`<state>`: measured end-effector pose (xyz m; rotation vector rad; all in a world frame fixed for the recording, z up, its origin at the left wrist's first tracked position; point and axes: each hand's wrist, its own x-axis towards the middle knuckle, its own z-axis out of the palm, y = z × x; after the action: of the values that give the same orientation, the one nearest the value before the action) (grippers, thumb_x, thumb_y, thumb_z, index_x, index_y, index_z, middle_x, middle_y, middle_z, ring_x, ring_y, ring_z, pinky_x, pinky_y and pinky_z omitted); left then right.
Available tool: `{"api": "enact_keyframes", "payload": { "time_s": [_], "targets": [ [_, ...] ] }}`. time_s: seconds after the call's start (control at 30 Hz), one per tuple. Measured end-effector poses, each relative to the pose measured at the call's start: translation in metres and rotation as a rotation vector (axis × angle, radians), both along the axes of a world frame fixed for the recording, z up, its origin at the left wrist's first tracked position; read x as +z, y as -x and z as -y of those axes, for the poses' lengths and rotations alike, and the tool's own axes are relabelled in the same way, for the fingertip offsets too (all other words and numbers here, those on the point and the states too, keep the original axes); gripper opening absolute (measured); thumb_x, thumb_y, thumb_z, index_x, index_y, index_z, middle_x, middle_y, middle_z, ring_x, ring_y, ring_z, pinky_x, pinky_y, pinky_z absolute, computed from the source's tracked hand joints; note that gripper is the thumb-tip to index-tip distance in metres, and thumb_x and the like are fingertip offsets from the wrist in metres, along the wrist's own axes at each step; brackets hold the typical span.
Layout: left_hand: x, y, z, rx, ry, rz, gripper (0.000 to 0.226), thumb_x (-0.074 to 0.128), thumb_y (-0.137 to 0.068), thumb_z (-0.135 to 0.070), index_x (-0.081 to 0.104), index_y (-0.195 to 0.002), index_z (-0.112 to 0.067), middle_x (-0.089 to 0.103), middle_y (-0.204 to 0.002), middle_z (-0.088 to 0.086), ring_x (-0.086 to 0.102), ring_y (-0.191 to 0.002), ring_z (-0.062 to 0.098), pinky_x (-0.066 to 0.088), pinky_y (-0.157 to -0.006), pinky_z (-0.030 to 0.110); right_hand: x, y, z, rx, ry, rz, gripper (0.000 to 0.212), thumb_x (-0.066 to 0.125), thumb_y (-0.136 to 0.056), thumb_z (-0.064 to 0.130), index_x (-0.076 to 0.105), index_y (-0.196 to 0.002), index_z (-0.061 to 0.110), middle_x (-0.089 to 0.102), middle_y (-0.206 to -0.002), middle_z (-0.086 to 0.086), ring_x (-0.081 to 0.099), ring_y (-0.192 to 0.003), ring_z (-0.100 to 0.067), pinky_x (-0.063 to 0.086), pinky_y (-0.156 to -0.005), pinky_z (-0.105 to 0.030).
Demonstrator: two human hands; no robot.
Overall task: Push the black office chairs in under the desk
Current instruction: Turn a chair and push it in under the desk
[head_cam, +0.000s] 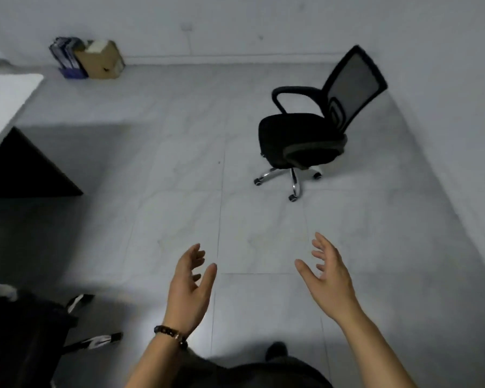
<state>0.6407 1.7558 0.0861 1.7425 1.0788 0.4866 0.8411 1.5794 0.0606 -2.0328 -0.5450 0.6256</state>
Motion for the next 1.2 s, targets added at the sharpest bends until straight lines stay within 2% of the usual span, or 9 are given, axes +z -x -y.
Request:
{"api": "enact_keyframes", "payload": {
  "time_s": [0.07, 0.17, 0.4, 0.6, 0.77, 0.93, 1.03, 1.13, 1.2],
  "targets": [
    [0.01, -0.052, 0.019, -0.086, -0.008, 0.013, 0.049, 0.06, -0.09, -0.026, 0.042, -0.136, -0.023, 0.055, -0.123, -0.01, 0.052, -0.114, -0.003, 0.044, -0.087, 0.017, 0.008, -0.036, 0.03, -0.078, -0.018, -0.002, 0.06, 0.066, -0.09, 0.031, 0.035, -0.14, 0.039, 0.044, -0.136, 0.014, 0.048, -0.12, 0.0, 0.043, -0.096, -0.024],
    [0.015, -0.12, 0.042, -0.172, -0.016, 0.033, 0.049, 0.06, -0.09, -0.025, 0.043, -0.135, -0.023, 0.056, -0.124, -0.013, 0.052, -0.114, -0.003, 0.045, -0.089, 0.02, 0.006, -0.083, 0.061, -0.156, -0.043, 0.0, 0.053, 0.067, -0.09, 0.031, 0.04, -0.134, 0.041, 0.045, -0.133, 0.016, 0.049, -0.119, 0.004, 0.044, -0.092, -0.02],
    [-0.025, -0.254, 0.068, -0.314, 0.0, -0.02, 0.046, 0.061, -0.09, -0.023, 0.045, -0.133, -0.028, 0.057, -0.122, -0.018, 0.052, -0.114, -0.004, 0.045, -0.089, 0.02, -0.044, -0.192, 0.101, -0.303, -0.039, -0.068, 0.055, 0.068, -0.089, 0.028, 0.042, -0.138, 0.033, 0.047, -0.133, 0.017, 0.05, -0.117, 0.007, 0.045, -0.097, -0.024],
    [-0.052, -0.427, 0.065, -0.36, 0.019, -0.055, 0.043, 0.06, -0.09, -0.023, 0.044, -0.129, -0.03, 0.058, -0.122, -0.011, 0.054, -0.111, -0.003, 0.05, -0.092, 0.03, -0.044, -0.354, 0.117, -0.298, 0.097, -0.039, 0.052, 0.065, -0.091, 0.029, 0.044, -0.139, 0.03, 0.049, -0.133, 0.008, 0.052, -0.118, -0.006, 0.045, -0.095, -0.028],
    [-0.013, -0.605, 0.065, -0.481, -0.042, 0.032, 0.043, 0.058, -0.092, -0.026, 0.044, -0.133, -0.023, 0.055, -0.125, -0.008, 0.052, -0.114, -0.001, 0.047, -0.092, 0.022, 0.003, -0.504, 0.127, -0.35, 0.109, 0.128, 0.048, 0.064, -0.091, 0.03, 0.048, -0.137, 0.026, 0.051, -0.132, 0.004, 0.055, -0.115, -0.009, 0.049, -0.096, -0.033],
    [0.021, -0.751, 0.062, -0.62, -0.1, 0.066, 0.045, 0.057, -0.092, -0.028, 0.044, -0.134, -0.02, 0.054, -0.125, -0.01, 0.05, -0.116, 0.0, 0.044, -0.094, 0.018, 0.017, -0.62, 0.122, -0.455, 0.029, 0.172, 0.05, 0.064, -0.092, 0.03, 0.047, -0.138, 0.025, 0.053, -0.132, 0.008, 0.055, -0.115, -0.006, 0.048, -0.093, -0.029],
    [0.01, -0.824, 0.057, -0.615, -0.119, 0.041, 0.046, 0.058, -0.092, -0.028, 0.044, -0.134, -0.02, 0.053, -0.126, -0.011, 0.05, -0.116, -0.001, 0.044, -0.094, 0.015, -0.004, -0.688, 0.112, -0.463, -0.009, 0.132, 0.052, 0.066, -0.09, 0.029, 0.045, -0.138, 0.027, 0.053, -0.133, 0.008, 0.055, -0.114, -0.004, 0.048, -0.091, -0.026],
    [-0.015, -0.889, 0.054, -0.526, -0.102, -0.023, 0.045, 0.058, -0.091, -0.027, 0.045, -0.134, -0.02, 0.054, -0.125, -0.011, 0.05, -0.115, -0.003, 0.043, -0.092, 0.01, -0.032, -0.767, 0.095, -0.379, 0.0, 0.08, 0.052, 0.066, -0.09, 0.033, 0.043, -0.137, 0.032, 0.051, -0.135, 0.009, 0.054, -0.114, -0.003, 0.05, -0.096, -0.032],
    [-0.024, -0.926, 0.055, -0.47, -0.079, -0.084, 0.046, 0.058, -0.091, -0.027, 0.044, -0.134, -0.022, 0.053, -0.127, -0.011, 0.049, -0.116, -0.004, 0.044, -0.095, 0.015, -0.043, -0.827, 0.08, -0.298, 0.002, 0.06, 0.051, 0.065, -0.09, 0.034, 0.043, -0.136, 0.034, 0.051, -0.136, 0.008, 0.053, -0.115, -0.004, 0.05, -0.098, -0.034]
  ]
}}
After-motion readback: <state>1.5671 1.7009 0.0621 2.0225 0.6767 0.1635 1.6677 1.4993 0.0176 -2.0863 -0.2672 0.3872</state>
